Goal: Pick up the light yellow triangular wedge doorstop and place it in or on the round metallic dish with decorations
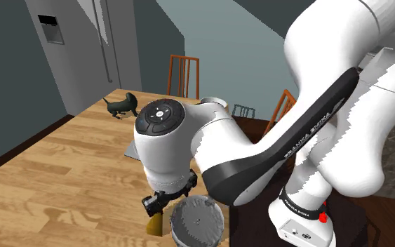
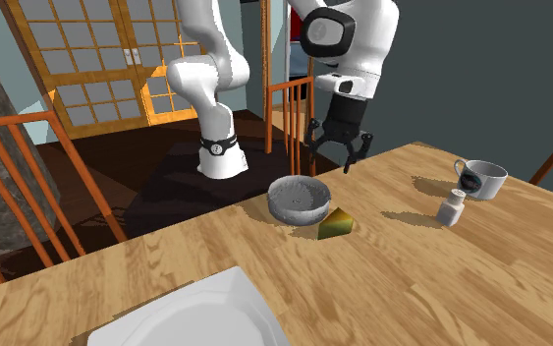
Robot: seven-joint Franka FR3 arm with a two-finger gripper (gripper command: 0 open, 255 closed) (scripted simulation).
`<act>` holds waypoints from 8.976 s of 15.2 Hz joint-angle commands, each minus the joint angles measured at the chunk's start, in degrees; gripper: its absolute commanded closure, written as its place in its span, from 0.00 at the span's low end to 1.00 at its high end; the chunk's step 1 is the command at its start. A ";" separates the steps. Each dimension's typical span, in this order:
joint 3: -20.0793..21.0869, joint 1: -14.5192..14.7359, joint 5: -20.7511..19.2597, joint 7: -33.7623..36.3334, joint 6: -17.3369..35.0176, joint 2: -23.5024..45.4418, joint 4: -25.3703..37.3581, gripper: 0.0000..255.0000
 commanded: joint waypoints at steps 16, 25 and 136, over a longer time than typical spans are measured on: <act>-0.39 0.72 -0.99 62.68 -13.49 27.73 21.55 0.00; -0.39 0.72 -0.98 62.68 -13.50 27.73 21.56 1.00; 4.00 -4.73 26.68 20.79 8.91 -16.75 -19.18 0.00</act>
